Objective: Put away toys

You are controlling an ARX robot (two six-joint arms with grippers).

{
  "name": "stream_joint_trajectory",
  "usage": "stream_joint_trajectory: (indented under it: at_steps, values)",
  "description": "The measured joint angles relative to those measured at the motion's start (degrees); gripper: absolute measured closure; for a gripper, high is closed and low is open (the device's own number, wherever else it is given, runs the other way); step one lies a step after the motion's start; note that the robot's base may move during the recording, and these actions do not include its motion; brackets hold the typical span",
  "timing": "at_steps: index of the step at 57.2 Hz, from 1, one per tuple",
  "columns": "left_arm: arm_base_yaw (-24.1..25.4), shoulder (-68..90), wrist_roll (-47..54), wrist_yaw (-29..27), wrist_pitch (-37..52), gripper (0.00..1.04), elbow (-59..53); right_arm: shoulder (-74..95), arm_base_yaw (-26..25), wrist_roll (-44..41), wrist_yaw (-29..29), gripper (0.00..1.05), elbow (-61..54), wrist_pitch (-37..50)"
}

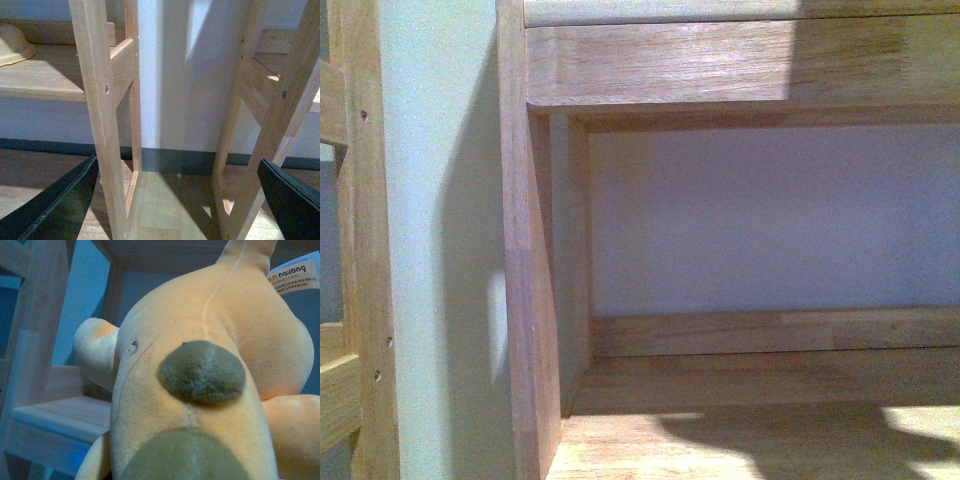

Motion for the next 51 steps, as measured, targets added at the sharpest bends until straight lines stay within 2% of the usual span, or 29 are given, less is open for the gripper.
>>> stream_joint_trajectory:
  at_steps: [10, 22, 35, 51]
  values:
    - [0.00, 0.00, 0.00, 0.00, 0.00, 0.06, 0.00, 7.89, 4.83, 0.52, 2.05, 0.87, 8.57, -0.11]
    - [0.00, 0.00, 0.00, 0.00, 0.00, 0.06, 0.00, 16.87, 7.96, 3.93, 4.61, 0.87, 19.98, -1.99]
    - [0.00, 0.00, 0.00, 0.00, 0.00, 0.06, 0.00, 24.96, 8.22, 8.59, 5.77, 0.87, 29.16, -5.53]
    - [0.00, 0.00, 0.00, 0.00, 0.00, 0.06, 0.00, 33.81, 6.80, 20.94, 3.98, 0.87, 38.86, -12.66]
